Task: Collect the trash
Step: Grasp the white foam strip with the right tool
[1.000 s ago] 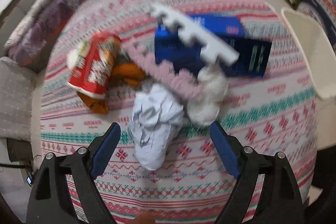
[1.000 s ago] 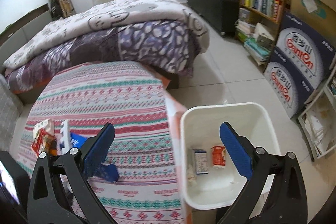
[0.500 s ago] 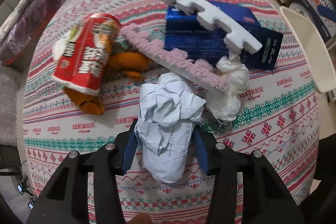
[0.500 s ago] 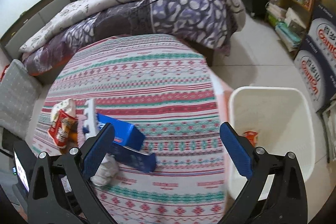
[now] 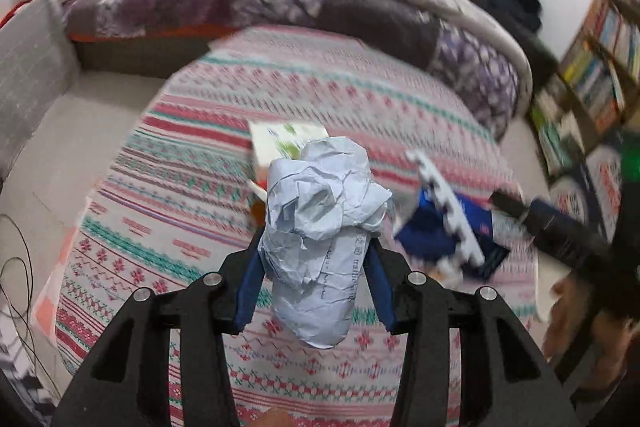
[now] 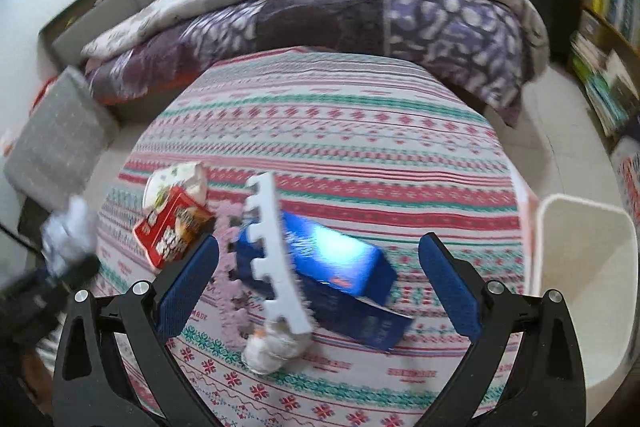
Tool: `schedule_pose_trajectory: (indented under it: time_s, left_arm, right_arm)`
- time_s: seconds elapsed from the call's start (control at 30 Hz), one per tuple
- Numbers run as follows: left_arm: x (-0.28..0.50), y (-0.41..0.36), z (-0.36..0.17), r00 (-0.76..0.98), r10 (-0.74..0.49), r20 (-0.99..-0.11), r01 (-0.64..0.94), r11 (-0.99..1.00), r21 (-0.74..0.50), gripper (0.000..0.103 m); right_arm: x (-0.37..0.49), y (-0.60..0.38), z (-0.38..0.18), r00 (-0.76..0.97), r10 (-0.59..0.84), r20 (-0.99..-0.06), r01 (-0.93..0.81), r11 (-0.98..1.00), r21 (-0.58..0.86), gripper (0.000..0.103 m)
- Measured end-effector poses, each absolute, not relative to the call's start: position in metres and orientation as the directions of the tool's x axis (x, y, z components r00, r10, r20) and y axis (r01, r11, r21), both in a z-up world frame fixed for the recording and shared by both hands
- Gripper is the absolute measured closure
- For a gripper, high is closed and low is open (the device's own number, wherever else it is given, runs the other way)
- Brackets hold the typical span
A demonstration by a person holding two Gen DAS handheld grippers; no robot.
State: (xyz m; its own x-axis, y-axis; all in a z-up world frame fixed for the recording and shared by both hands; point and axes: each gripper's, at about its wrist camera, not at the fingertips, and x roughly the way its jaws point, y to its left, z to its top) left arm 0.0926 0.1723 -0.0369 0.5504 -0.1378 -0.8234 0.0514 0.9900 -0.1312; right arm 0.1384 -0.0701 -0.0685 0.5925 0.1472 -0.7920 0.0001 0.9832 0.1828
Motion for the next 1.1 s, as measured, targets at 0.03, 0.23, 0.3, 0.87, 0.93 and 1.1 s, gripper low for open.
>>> schedule_pose_trajectory:
  time_s: [0.03, 0.23, 0.3, 0.87, 0.93, 1.1]
  left_arm:
    - [0.089, 0.173, -0.033, 0.565, -0.128, -0.815, 0.041, 0.991, -0.128, 0.057]
    - [0.097, 0.168, -0.029, 0.606, -0.09, -0.79, -0.005, 0.993, -0.117, 0.057]
    - [0.098, 0.166, -0.03, 0.606, -0.084, -0.791, -0.009, 0.994, -0.112, 0.057]
    - [0.098, 0.158, -0.019, 0.655, -0.051, -0.754, -0.049, 0.993, -0.11, 0.057]
    - [0.097, 0.154, -0.013, 0.673, -0.044, -0.738, -0.052, 0.993, -0.106, 0.057]
    - [0.094, 0.136, -0.002, 0.709, -0.031, -0.705, -0.047, 0.995, -0.091, 0.057]
  right_arm:
    - [0.139, -0.064, -0.07, 0.591, 0.141, -0.794, -0.013, 0.986, 0.165, 0.007]
    - [0.148, -0.039, -0.085, 0.578, 0.095, -0.81, -0.045, 0.995, 0.084, 0.017]
    - [0.152, -0.034, -0.09, 0.566, 0.095, -0.819, -0.056, 0.996, 0.076, 0.025]
    - [0.141, -0.042, -0.065, 0.634, 0.095, -0.767, -0.048, 0.995, 0.083, 0.081]
    - [0.138, -0.048, -0.058, 0.65, 0.092, -0.754, -0.039, 0.995, 0.087, 0.081]
    - [0.127, -0.066, -0.041, 0.692, 0.074, -0.718, -0.011, 0.996, 0.092, 0.081]
